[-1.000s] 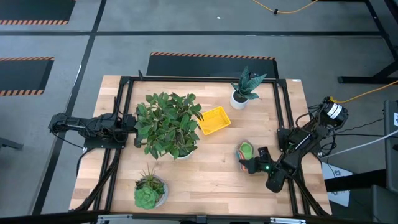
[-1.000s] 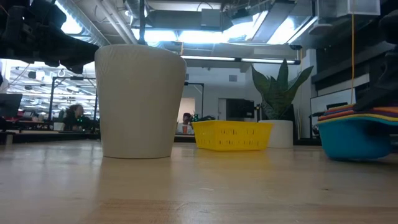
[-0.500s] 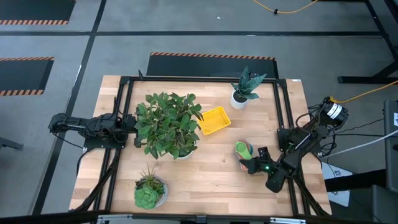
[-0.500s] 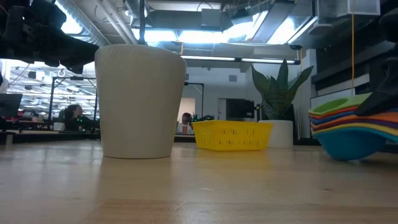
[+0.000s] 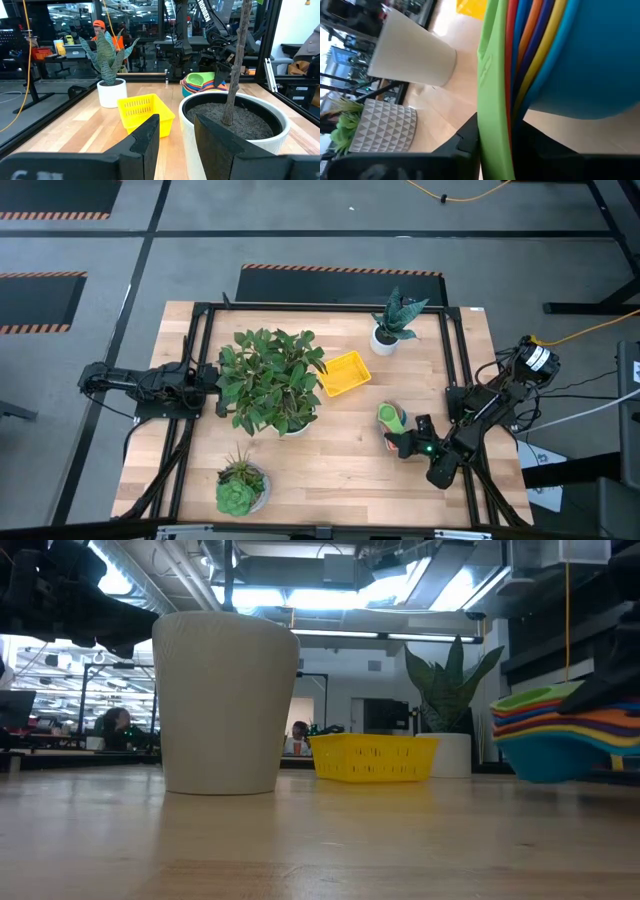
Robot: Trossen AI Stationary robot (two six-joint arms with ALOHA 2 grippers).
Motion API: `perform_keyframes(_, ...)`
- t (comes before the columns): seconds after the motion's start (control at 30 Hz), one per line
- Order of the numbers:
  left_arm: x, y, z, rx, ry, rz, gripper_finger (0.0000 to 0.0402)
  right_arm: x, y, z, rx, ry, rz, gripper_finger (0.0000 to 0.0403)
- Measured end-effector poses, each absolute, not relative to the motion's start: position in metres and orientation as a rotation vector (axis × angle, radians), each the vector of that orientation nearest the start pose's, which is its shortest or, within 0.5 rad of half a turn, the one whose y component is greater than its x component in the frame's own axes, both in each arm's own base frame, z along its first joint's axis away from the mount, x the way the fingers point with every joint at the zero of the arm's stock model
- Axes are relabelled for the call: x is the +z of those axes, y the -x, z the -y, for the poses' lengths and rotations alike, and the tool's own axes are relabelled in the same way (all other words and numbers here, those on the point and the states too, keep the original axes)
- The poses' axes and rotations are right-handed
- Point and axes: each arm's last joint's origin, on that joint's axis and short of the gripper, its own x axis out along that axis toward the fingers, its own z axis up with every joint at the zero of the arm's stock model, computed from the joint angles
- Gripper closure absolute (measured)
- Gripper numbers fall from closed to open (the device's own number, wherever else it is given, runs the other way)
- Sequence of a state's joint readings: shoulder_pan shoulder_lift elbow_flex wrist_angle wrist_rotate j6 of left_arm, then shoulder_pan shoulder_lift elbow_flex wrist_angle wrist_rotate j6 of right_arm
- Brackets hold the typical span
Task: Nest measuring cups in basket
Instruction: Put the nested measuring cups into the yellow basket
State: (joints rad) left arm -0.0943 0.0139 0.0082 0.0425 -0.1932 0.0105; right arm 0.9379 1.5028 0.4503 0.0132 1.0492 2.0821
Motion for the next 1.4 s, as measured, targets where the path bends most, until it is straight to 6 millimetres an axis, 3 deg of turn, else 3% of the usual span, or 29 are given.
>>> perform_keyframes(0.43, 0.169, -0.098, 0.004, 0.099, -0.005, 0.036, 0.0285, 0.12, -0.157, -0.154, -0.578, -1.143, 0.014, 0.0326)
perform_keyframes(1.03, 0.169, -0.098, 0.004, 0.099, -0.005, 0.036, 0.0285, 0.136, -0.201, -0.135, -0.578, -1.138, 0.028, 0.0325)
perform_keyframes(1.2, 0.169, -0.098, 0.004, 0.099, -0.005, 0.036, 0.0285, 0.148, -0.216, -0.123, -0.53, -1.094, 0.005, 0.0325)
perform_keyframes(1.4, 0.169, -0.098, 0.004, 0.099, -0.005, 0.037, 0.0285, 0.161, -0.232, -0.096, -0.481, -1.051, -0.051, 0.0325)
